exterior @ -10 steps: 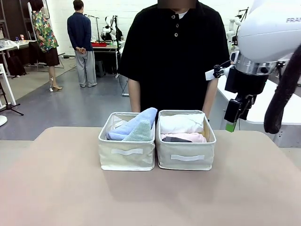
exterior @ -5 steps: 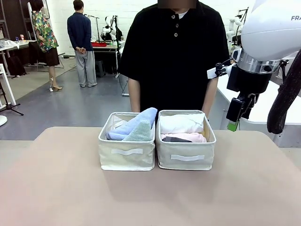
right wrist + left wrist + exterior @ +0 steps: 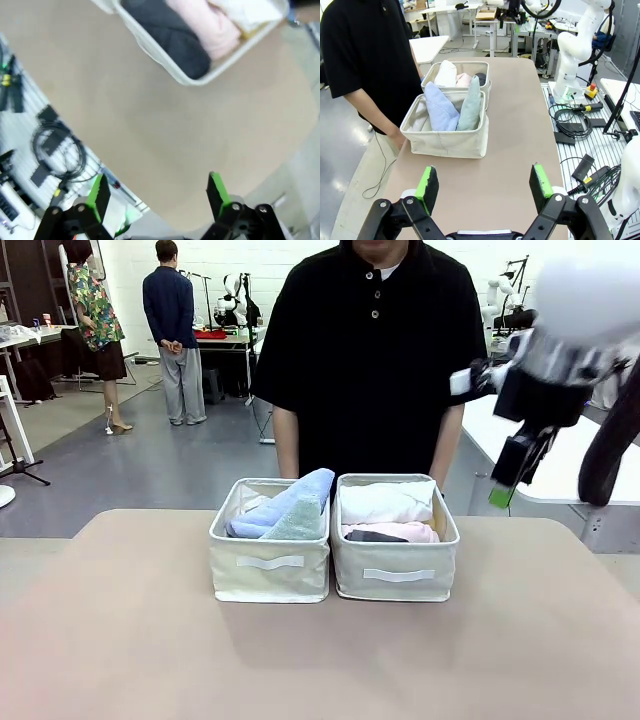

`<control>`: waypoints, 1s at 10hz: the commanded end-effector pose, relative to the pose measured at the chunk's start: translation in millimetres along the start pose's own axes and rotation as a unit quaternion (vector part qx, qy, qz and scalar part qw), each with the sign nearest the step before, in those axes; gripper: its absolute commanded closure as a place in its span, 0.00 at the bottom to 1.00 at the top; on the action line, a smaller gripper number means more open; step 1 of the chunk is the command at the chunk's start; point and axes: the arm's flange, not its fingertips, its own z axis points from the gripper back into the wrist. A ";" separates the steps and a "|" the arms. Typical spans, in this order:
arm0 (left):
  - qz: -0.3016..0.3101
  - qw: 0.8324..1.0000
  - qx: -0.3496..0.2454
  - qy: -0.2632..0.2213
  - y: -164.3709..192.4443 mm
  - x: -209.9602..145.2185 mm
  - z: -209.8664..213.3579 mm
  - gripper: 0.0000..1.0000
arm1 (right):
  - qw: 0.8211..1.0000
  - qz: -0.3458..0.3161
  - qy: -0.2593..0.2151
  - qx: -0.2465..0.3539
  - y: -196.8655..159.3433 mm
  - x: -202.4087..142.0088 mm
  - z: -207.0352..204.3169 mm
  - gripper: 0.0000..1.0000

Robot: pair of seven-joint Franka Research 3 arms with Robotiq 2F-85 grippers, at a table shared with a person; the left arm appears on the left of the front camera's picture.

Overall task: Sort the towels based on their folding style.
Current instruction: Pick up another triangle-folded towel from the table and place it in the left Fabric basket.

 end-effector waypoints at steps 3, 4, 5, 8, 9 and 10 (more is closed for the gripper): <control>0.003 1.000 0.007 -0.002 -1.2 2.8 -1.8 0.05 | 0.943 0.203 -0.213 0.157 -58.9 -96.7 93.7 0.00; 0.003 1.000 0.007 -0.002 -1.2 2.8 -1.8 0.05 | 0.918 0.254 -0.251 0.175 -78.8 -119.9 96.8 0.00; 0.003 1.000 0.007 -0.002 -1.2 2.8 -1.8 0.05 | 0.907 0.246 -0.288 0.183 -99.3 -142.6 96.7 0.00; 0.003 1.000 0.007 -0.002 -1.2 2.8 -1.8 0.05 | 0.865 0.269 -0.379 0.191 -152.6 -218.6 90.8 0.00; 0.003 1.000 0.007 -0.002 -1.2 2.8 -1.8 0.05 | 0.858 0.257 -0.407 0.181 -163.9 -237.3 90.4 0.00; 0.003 1.000 0.007 -0.002 -1.2 2.8 -1.8 0.05 | 0.857 0.244 -0.423 0.164 -171.9 -253.7 90.3 0.00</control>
